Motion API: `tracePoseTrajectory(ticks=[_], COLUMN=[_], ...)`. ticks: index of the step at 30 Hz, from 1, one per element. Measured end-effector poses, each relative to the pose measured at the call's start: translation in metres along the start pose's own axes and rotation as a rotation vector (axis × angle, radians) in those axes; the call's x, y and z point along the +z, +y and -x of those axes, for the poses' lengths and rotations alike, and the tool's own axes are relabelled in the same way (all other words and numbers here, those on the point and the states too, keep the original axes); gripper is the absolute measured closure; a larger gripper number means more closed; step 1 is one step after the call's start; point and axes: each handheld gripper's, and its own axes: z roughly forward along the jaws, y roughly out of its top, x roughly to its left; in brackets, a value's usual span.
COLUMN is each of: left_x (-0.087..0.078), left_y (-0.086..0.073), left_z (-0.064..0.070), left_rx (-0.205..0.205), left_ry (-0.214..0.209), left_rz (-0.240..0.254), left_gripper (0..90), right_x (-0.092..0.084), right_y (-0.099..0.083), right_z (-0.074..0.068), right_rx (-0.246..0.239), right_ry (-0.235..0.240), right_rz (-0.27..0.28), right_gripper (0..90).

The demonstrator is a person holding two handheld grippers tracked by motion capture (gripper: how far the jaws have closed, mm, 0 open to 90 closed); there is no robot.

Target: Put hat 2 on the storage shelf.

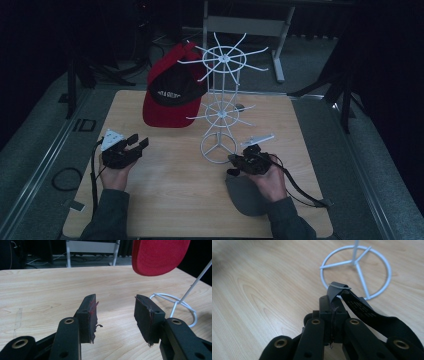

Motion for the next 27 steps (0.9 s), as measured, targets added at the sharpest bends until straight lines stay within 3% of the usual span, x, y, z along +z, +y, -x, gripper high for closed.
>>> tracePoseTrajectory(ticks=[14,27], left_x=[0.01,0.015], left_y=[-0.013,-0.023], left_z=[0.006,0.007], left_rx=[0.024,0.032], left_ry=[0.01,0.022], left_rz=[-0.044,-0.063], left_gripper=[52.7,51.9], right_x=[-0.04,-0.07], right_y=[0.003,0.006], right_z=[0.018,0.025], right_rx=[0.025,0.037], right_ry=[-0.016,-0.047], right_rz=[0.131,0.208], right_gripper=[89.6,89.6])
